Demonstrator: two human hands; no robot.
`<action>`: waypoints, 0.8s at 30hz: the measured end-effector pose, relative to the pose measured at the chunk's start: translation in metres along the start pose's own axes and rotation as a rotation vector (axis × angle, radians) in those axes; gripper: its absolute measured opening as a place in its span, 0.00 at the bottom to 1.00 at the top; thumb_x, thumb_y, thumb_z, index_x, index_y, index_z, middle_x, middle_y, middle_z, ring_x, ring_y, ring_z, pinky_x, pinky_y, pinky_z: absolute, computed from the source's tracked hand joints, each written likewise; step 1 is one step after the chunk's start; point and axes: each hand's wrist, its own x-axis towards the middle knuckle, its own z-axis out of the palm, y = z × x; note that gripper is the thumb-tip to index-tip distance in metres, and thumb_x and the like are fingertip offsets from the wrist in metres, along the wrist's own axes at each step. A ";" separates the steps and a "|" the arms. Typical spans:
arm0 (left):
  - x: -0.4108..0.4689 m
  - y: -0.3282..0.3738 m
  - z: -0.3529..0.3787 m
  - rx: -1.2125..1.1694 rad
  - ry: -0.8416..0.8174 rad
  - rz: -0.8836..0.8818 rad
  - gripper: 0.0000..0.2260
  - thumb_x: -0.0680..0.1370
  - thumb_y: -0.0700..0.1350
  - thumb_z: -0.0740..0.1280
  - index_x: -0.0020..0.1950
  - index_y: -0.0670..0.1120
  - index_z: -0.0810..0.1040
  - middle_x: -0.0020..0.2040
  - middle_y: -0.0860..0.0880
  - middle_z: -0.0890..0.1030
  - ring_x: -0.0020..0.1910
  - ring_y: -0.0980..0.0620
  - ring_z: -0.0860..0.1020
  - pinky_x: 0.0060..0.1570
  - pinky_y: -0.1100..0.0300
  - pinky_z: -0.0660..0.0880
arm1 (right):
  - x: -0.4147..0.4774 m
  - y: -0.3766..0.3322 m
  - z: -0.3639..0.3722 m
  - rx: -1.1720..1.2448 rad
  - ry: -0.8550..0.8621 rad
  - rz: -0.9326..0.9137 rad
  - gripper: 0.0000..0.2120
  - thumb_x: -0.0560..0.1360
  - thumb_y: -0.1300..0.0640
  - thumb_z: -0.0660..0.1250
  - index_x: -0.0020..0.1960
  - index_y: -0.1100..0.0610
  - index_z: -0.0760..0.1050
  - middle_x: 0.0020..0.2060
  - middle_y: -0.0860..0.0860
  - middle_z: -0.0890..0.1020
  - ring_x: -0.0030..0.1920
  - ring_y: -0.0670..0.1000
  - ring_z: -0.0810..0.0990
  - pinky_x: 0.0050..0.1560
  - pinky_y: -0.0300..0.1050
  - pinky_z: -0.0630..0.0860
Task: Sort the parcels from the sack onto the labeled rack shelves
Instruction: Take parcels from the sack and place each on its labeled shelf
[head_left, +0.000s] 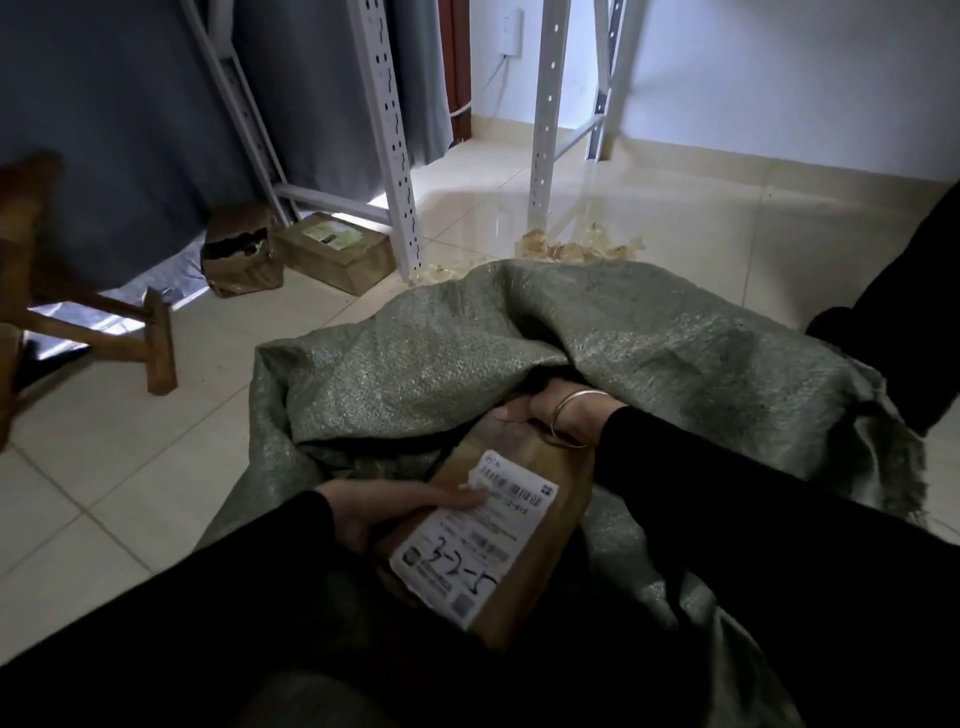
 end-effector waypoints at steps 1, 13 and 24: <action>-0.002 -0.001 0.003 0.001 -0.026 -0.001 0.26 0.53 0.59 0.80 0.45 0.45 0.86 0.54 0.43 0.83 0.54 0.44 0.80 0.66 0.45 0.68 | -0.006 -0.004 -0.005 0.061 -0.014 0.013 0.23 0.71 0.56 0.71 0.63 0.63 0.73 0.57 0.54 0.78 0.61 0.55 0.75 0.63 0.42 0.69; -0.124 0.085 0.009 0.005 -0.159 0.255 0.29 0.48 0.48 0.84 0.47 0.42 0.85 0.48 0.39 0.84 0.44 0.44 0.84 0.43 0.52 0.81 | -0.090 -0.070 -0.124 0.388 -0.558 0.273 0.37 0.60 0.27 0.62 0.54 0.55 0.77 0.53 0.59 0.81 0.57 0.64 0.78 0.55 0.67 0.73; -0.160 0.198 0.008 -0.127 0.086 0.540 0.29 0.51 0.59 0.80 0.49 0.49 0.82 0.47 0.45 0.84 0.43 0.45 0.82 0.48 0.44 0.76 | -0.103 -0.142 -0.167 0.784 -0.035 -0.051 0.29 0.68 0.27 0.55 0.48 0.51 0.73 0.33 0.50 0.81 0.33 0.50 0.80 0.37 0.45 0.78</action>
